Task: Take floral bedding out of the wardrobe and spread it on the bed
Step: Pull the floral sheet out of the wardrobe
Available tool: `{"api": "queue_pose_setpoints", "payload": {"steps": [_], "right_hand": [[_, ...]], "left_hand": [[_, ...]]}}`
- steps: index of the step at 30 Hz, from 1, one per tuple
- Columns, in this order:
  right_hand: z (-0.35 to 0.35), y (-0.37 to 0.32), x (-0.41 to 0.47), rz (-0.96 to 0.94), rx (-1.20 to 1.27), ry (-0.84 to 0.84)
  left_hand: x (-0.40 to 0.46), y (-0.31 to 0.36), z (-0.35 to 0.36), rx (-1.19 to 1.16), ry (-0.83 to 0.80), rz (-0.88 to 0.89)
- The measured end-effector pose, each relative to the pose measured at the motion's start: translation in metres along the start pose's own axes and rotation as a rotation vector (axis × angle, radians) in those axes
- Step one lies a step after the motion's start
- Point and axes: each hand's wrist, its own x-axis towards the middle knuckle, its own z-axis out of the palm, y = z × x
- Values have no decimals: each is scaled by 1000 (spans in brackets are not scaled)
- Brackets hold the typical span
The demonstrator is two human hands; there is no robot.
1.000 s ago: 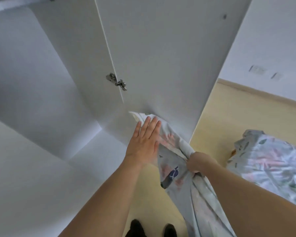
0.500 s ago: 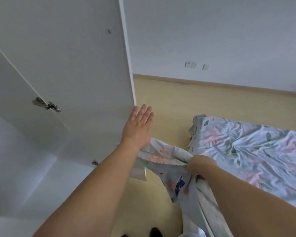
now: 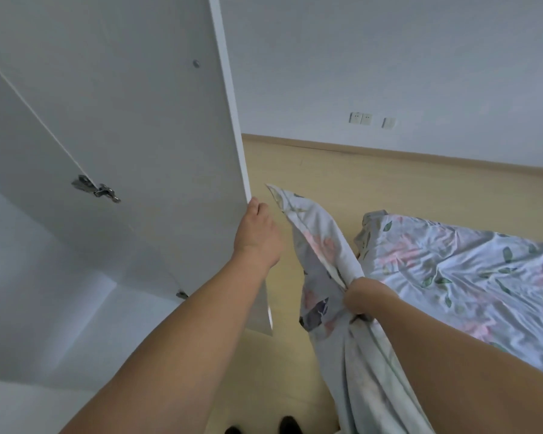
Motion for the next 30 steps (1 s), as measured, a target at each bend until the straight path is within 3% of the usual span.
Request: {"api": "queue_pose_setpoints", "payload": {"steps": [3,6,9,14,16,20,26,30], "right_hand": [[1,-11,4,-71,-36,12],[5,-25,7,-157,-83,10],[11,-44,8,-220,-265,-47],[18,-89,-1,-343,-526,-140],[21,-108,-8,-386,-568,-134],[33,-143,-14,-499,-706,-161],[55,-185,-25,-616,-856,-180],[70,-212,-34,-682,-914,-182]], "left_hand": [[-9,-2,-5,-82,-20,-20],[-19,-1,6,-126,-166,-99],[-31,-2,21,3,-331,-79],[-60,-18,49,-22,-512,-23],[-74,-23,60,-3,-516,-79],[-96,-38,77,-221,-541,-281],[-144,-75,118,-441,-378,-704],[-185,-100,156,-465,-298,-890]]}}
